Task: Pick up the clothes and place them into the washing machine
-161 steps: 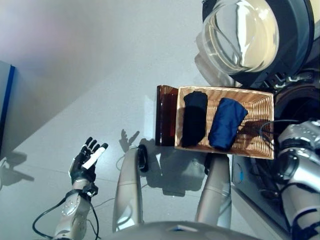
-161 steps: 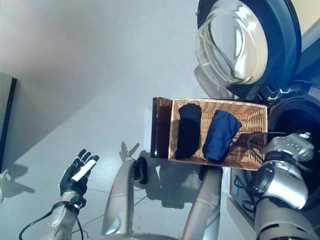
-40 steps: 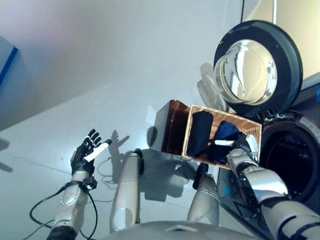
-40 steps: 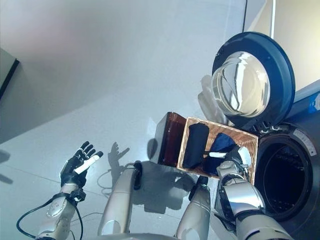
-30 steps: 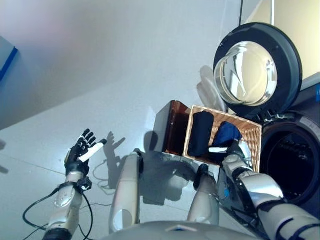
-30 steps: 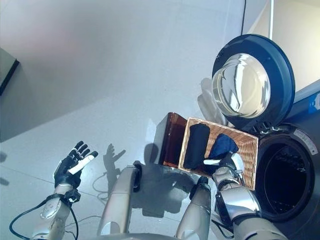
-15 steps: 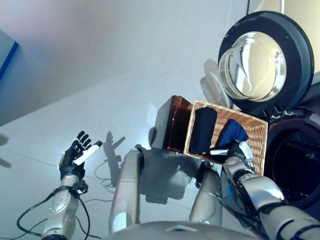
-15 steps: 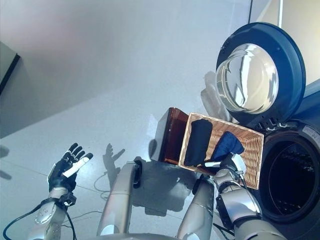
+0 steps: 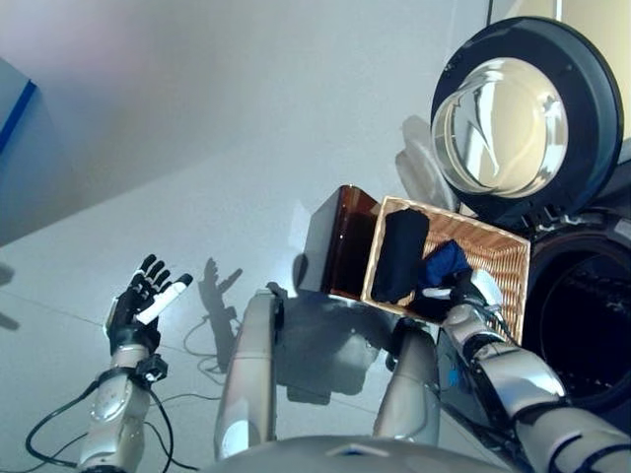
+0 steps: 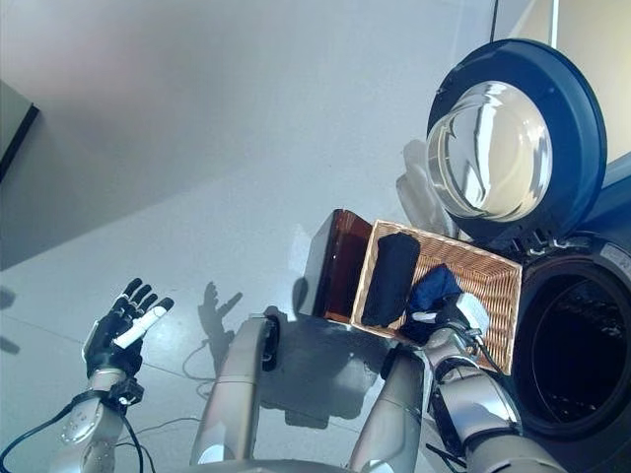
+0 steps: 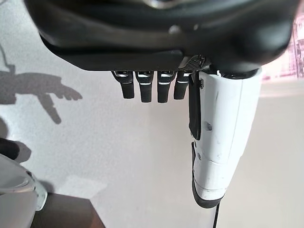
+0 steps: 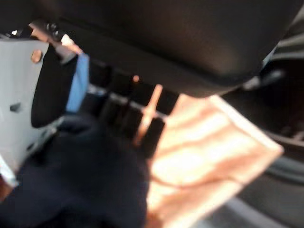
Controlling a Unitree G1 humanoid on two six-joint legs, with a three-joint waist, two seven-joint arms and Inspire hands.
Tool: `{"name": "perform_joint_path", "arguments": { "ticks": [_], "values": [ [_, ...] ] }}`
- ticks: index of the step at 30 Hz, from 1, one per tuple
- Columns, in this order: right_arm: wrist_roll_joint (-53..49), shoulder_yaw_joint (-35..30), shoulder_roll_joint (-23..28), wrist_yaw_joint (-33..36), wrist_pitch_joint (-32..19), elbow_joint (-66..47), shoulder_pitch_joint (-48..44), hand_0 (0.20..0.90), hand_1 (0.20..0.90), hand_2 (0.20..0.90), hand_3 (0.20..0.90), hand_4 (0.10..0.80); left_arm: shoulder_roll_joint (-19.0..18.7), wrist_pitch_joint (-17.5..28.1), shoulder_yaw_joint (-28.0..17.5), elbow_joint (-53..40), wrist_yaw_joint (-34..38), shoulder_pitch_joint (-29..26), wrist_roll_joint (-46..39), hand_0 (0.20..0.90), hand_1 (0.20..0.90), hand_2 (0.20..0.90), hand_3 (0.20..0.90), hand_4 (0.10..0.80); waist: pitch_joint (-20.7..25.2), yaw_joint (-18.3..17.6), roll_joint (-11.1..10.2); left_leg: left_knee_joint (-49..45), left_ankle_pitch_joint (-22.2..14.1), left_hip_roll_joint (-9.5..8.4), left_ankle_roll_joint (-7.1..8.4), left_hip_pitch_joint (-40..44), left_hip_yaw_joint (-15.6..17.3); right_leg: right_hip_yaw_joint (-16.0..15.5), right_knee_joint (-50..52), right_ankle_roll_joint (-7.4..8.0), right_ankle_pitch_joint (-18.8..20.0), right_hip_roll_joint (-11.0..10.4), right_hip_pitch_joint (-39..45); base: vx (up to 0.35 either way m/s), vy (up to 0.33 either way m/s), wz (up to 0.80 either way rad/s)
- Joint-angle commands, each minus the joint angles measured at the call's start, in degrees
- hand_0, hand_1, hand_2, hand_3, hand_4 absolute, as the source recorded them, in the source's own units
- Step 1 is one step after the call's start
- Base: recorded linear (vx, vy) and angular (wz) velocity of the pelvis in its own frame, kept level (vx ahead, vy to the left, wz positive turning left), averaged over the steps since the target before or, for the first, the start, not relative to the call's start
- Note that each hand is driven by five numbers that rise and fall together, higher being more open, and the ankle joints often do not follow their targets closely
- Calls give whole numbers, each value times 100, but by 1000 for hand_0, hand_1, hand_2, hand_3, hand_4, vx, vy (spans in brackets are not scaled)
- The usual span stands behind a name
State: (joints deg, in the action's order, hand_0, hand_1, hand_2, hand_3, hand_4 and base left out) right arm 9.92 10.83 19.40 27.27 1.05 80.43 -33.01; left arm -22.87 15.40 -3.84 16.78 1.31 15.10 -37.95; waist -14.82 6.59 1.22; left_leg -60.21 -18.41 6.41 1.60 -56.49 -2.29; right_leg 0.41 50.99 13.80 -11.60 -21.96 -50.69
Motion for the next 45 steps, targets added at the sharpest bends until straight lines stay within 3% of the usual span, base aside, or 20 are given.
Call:
{"name": "perform_joint_path", "arguments": {
  "ticks": [1, 8, 11, 12, 14, 15, 18, 19, 28, 31, 38, 45],
  "values": [
    [118, 100, 105, 128, -56, 135, 180, 200, 200, 200, 200, 300, -175, 466, -437, -431, 39, 98, -45, 900, 900, 900, 900, 800, 186, 11, 100, 346, 270, 315, 440, -10, -284, 210, -113, -311, 300, 34, -197, 0, 0, 0],
    [-95, -42, 172, 161, -34, 304, 63, 200, 200, 200, 200, 300, -227, 499, -418, -413, 42, 91, -15, 900, 900, 900, 900, 800, 209, 61, 149, 436, 280, 287, 428, 46, -247, 177, -248, -289, 347, -22, -106, 10, 1, -1],
    [-630, -399, 271, 275, -256, 112, 105, 200, 200, 200, 200, 300, -226, 524, -476, -371, 87, 114, -33, 900, 900, 900, 900, 800, 194, 17, 108, 772, 598, 248, 399, 100, -233, 192, -619, -305, 696, -28, -50, -42, 4, 0],
    [-950, -580, 301, 332, -399, -4, 124, 200, 200, 200, 200, 300, -220, 535, -493, -319, 116, 130, -41, 900, 900, 900, 900, 800, 204, 2, 97, 758, 398, 292, 421, 190, -228, 178, -581, -284, 515, -20, 21, 118, -19, 1],
    [-1460, -865, 309, 427, -569, -81, 42, 200, 200, 200, 200, 300, -235, 556, -453, -156, 162, 64, -27, 900, 900, 900, 900, 800, 186, -14, 77, 948, 456, 295, 423, 301, -193, 147, -791, -269, 602, -16, 133, 33, -21, 1],
    [-1968, -1099, 328, 478, -755, -150, -57, 200, 200, 200, 200, 300, -234, 567, -407, -99, 187, 23, -37, 900, 900, 900, 900, 800, 174, -21, 61, 1175, 736, 244, 400, 309, -179, 144, -1010, -280, 864, -20, 142, -62, -22, -6],
    [-2929, -1560, 506, 485, -1114, -270, -84, 200, 200, 200, 200, 300, -254, 614, -276, 26, 168, -42, -67, 900, 900, 900, 900, 800, 170, -22, 59, 1486, 849, 214, 406, 463, -131, 59, -1361, -230, 1009, -58, 342, 20, -29, -4],
    [-3555, -1874, 585, 505, -1500, -536, -101, 200, 200, 200, 200, 300, -300, 672, -225, -2, 129, -16, -96, 900, 900, 900, 900, 800, 160, -52, 60, 1677, 930, 199, 414, 556, -94, 23, -1549, -201, 1076, -57, 439, 38, -18, 3],
    [-5538, -2731, 734, -211, -2371, -1080, 274, 200, 200, 200, 200, 300, -237, 778, -64, 91, 23, -81, -278, 900, 900, 900, 900, 800, 105, -191, 26, 2494, 1259, 169, 494, 1000, -9, -126, -2314, -132, 1348, -70, 870, 14, -18, -3],
    [-6281, -2964, 661, -586, -2638, -1227, 361, 200, 200, 200, 200, 300, -170, 795, 44, 128, -35, -139, -358, 900, 900, 900, 900, 800, 63, -228, 35, 2870, 1435, 177, 531, 1237, -6, -179, -2569, -120, 1441, -55, 1058, 31, -36, -3],
    [-8195, -3633, -147, -1518, -3417, -2181, 897, 200, 200, 200, 200, 300, 154, 723, 195, 373, -134, -240, -451, 900, 900, 900, 900, 800, 106, -419, 68, 3579, 1742, 269, 660, 1682, -13, -284, -3028, -97, 1558, -14, 1456, 47, -39, -3],
    [-8701, -3999, -339, -1712, -3901, -2491, 890, 200, 200, 200, 200, 300, 276, 795, 356, 393, -212, -227, -463, 900, 900, 900, 900, 800, 207, -438, 162, 3654, 1761, 310, 702, 1776, -38, -251, -3056, -83, 1539, -16, 1520, 25, -10, -5]
  ]
}}
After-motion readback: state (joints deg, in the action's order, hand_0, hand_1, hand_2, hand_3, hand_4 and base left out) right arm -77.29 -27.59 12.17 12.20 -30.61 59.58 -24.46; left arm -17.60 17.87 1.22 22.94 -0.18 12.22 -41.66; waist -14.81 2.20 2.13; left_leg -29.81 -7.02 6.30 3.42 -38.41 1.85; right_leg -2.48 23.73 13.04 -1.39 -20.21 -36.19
